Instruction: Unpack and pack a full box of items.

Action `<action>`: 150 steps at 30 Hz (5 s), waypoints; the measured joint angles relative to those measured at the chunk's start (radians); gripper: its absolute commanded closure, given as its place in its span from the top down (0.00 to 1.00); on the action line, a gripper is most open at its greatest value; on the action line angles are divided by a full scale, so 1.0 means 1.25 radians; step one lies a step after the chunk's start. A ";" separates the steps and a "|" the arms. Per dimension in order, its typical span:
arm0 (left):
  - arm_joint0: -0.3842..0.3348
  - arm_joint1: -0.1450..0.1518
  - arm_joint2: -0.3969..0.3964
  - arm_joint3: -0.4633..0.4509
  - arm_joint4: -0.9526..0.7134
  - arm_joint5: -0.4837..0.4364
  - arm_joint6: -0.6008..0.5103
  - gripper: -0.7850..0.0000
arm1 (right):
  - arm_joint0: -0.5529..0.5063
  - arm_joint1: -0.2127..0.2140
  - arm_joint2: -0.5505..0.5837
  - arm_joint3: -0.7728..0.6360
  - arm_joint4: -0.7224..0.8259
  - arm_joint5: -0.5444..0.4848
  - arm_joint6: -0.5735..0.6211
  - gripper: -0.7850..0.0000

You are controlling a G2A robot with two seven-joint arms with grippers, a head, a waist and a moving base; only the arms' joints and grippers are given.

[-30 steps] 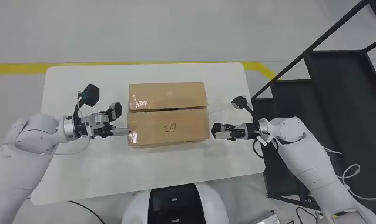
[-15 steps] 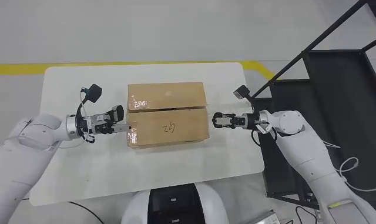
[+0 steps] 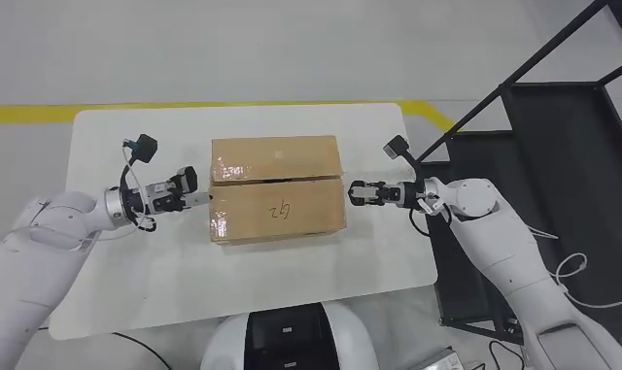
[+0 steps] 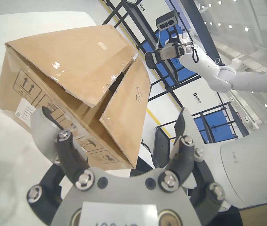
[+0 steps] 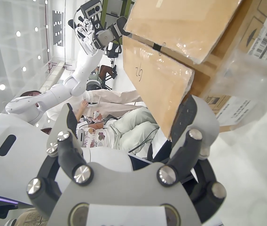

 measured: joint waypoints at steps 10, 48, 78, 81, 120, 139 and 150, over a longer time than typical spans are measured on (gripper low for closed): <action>0.000 0.000 0.000 0.000 0.000 0.000 0.000 1.00 | 0.053 -0.014 -0.035 0.065 -0.039 0.010 -0.049 1.00; 0.000 0.000 0.000 0.000 0.000 0.000 0.000 1.00 | -0.035 -0.007 -0.212 -0.126 0.026 0.034 0.155 1.00; -0.005 -0.012 0.029 0.011 -0.252 0.104 -0.194 1.00 | -0.108 0.028 -0.134 -0.236 -0.014 0.003 0.124 1.00; -0.019 -0.019 0.038 0.031 -0.266 0.107 -0.216 1.00 | -0.104 0.029 -0.139 -0.233 -0.005 0.003 0.124 1.00; -0.167 -0.105 0.109 0.142 -0.425 0.132 -0.255 1.00 | -0.055 0.042 -0.201 -0.197 0.038 -0.023 0.098 1.00; -0.426 -0.271 0.277 0.417 -0.199 0.037 0.046 1.00 | -0.086 0.058 -0.174 -0.201 0.036 -0.045 0.076 1.00; -0.516 -0.373 0.378 0.625 0.032 0.149 0.233 1.00 | -0.103 0.064 -0.156 -0.210 0.034 -0.050 0.071 1.00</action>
